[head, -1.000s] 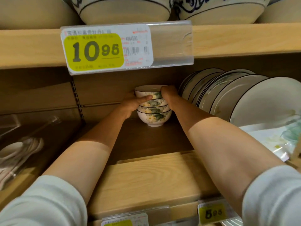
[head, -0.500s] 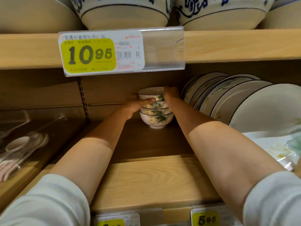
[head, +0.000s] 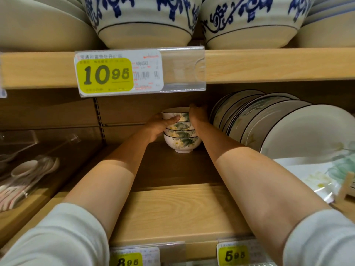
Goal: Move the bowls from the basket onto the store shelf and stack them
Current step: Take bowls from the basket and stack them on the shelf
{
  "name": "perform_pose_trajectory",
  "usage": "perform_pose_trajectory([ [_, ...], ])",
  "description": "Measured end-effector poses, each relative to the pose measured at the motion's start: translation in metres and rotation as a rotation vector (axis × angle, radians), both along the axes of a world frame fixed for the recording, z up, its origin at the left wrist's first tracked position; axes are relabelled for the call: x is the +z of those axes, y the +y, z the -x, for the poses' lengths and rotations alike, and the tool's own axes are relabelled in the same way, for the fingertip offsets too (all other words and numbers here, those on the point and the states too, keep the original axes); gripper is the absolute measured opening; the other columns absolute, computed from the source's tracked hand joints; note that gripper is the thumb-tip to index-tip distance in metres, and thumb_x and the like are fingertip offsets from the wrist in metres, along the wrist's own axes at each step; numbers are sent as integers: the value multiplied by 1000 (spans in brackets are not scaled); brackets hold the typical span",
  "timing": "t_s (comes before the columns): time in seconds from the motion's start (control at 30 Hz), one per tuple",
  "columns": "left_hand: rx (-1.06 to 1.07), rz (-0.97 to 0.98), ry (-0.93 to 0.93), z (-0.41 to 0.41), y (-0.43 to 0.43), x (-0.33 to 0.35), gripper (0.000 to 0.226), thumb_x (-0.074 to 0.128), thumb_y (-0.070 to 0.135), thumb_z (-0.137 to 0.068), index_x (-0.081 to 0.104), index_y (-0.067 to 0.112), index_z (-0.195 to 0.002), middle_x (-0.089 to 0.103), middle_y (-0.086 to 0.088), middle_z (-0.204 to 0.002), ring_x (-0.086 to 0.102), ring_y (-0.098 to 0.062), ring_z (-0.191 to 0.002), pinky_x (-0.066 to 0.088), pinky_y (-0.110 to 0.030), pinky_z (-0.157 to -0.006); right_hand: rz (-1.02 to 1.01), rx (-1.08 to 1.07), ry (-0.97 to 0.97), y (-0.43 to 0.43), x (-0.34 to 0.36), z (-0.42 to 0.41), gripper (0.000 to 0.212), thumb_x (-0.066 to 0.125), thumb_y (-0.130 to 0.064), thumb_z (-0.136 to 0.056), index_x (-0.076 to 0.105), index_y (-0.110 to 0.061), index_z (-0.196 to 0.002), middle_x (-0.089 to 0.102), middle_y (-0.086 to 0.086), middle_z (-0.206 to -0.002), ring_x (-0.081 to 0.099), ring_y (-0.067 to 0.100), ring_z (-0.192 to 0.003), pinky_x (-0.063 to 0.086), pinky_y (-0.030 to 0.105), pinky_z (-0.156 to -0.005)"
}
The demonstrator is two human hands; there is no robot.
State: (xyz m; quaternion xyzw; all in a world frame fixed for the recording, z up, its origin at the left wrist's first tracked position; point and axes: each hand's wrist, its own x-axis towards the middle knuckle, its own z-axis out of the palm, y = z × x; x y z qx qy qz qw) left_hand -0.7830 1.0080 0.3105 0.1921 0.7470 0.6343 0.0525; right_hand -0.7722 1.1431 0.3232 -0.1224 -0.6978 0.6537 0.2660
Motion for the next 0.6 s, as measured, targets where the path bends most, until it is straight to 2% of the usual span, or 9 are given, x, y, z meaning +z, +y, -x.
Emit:
perform_pose_trajectory([
  [0.13, 76, -22, -11, -19, -3, 7, 36, 73, 23, -84, 56, 15, -115, 65, -9, -123, 63, -11, -87, 49, -24, -68, -59, 0, 11, -5, 5, -18, 52, 42, -23, -99, 26, -8, -146, 44, 19, -143, 46, 36, -127, 37, 38, -100],
  [0.2, 126, -76, -18, -33, -8, 13, 46, 69, 23, -87, 49, 15, -127, 61, -6, -123, 59, -9, -86, 44, -22, -62, -43, 6, 50, -8, 8, -32, 51, 42, -24, -99, 29, -10, -146, 45, 17, -142, 46, 34, -127, 37, 38, -101],
  [0.27, 162, -143, -19, -48, -14, 18, 56, 64, 20, -92, 39, 12, -141, 57, -7, -127, 60, -15, -100, 44, -22, -63, -12, 20, 81, -13, 9, -50, 47, 41, -26, -100, 34, -13, -145, 48, 14, -139, 50, 31, -122, 41, 37, -99],
  [0.3, 180, -166, -17, -56, -18, 20, 55, 61, 19, -94, 38, 11, -143, 57, -8, -130, 59, -19, -108, 45, -23, -65, 3, 30, 83, -16, 7, -61, 45, 40, -27, -100, 37, -14, -143, 52, 13, -135, 53, 28, -115, 45, 36, -93],
  [0.37, 212, -220, -33, -74, -26, 22, 36, 53, 19, -98, 49, 12, -133, 61, -8, -122, 58, -22, -111, 48, -22, -67, 57, 66, 80, -21, 2, -86, 37, 37, -26, -101, 47, -14, -134, 60, 10, -122, 59, 23, -101, 48, 32, -79],
  [0.4, 220, -243, -52, -84, -31, 22, 21, 47, 19, -100, 57, 15, -118, 64, -5, -110, 58, -20, -106, 47, -23, -70, 100, 87, 91, -23, -2, -99, 32, 37, -25, -100, 54, -13, -125, 64, 8, -114, 62, 22, -97, 50, 31, -76],
  [0.47, 217, -266, -77, -102, -40, 17, 21, 40, 18, -101, 57, 22, -89, 62, 4, -89, 59, -15, -94, 48, -26, -76, 189, 102, 107, -28, -8, -126, 25, 38, -22, -100, 62, -17, -98, 68, 0, -95, 63, 15, -86, 52, 28, -72],
  [0.53, 201, -285, -112, -115, -49, 8, 26, 38, 19, -102, 59, 19, -86, 63, 6, -90, 60, -12, -91, 50, -28, -81, 279, 72, 92, -32, -14, -150, 24, 39, -18, -100, 59, -18, -86, 65, 0, -95, 61, 15, -87, 51, 30, -81],
  [0.6, 187, -313, -160, -129, -56, -5, 24, 38, 20, -103, 61, 11, -103, 65, 2, -104, 60, -14, -99, 52, -32, -87, 347, 51, 72, -36, -27, -171, 20, 41, -15, -99, 61, -15, -95, 66, 5, -103, 62, 19, -97, 49, 33, -88],
])
